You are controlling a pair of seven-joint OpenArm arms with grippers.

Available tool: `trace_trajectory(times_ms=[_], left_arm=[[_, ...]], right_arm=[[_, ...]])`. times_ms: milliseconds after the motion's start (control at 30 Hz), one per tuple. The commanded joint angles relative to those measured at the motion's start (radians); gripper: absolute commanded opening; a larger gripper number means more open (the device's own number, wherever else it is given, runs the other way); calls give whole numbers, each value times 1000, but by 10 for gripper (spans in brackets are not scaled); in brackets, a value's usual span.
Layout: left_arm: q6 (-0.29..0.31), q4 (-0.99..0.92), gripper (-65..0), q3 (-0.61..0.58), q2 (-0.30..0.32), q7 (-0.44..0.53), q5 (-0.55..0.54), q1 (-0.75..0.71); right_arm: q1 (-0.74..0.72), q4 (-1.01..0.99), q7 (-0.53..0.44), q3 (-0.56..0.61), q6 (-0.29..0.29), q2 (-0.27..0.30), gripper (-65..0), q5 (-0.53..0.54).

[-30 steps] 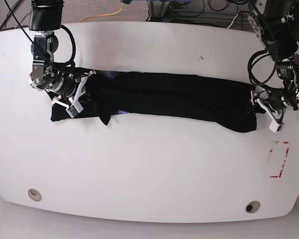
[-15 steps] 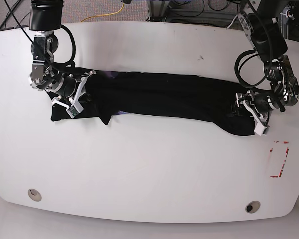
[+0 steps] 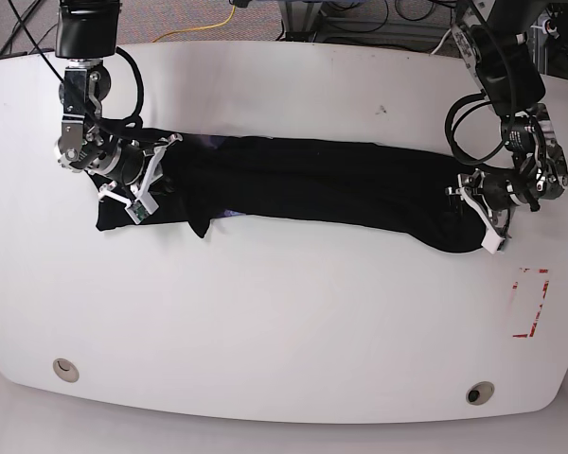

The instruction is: Layout the t-shirt on the table in an organized manner, then fold the t-shirt properly

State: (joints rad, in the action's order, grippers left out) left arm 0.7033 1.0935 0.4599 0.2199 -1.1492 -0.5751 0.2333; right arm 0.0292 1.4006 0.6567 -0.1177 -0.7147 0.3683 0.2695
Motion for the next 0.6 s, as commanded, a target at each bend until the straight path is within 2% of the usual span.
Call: trace_trajectory(times_ms=[0,267,433,567], left_arm=[[-5,9,-565,-3,8,-21,17,11],[-5,145,-568,-3,9,-33,14,4],[-5,287,-568,-6,8,-117,13,-7],[-5,383,-565,-92,-14,-163,13,-2]], right_arm=[[7,-10,85,2,17,11,-607,-77],[-2,-11,85,2,17,11,-607,-77],[-7,-14,85,2,17,11,-607,-77],[-7,-14,85,2,17,11,-607,-77]])
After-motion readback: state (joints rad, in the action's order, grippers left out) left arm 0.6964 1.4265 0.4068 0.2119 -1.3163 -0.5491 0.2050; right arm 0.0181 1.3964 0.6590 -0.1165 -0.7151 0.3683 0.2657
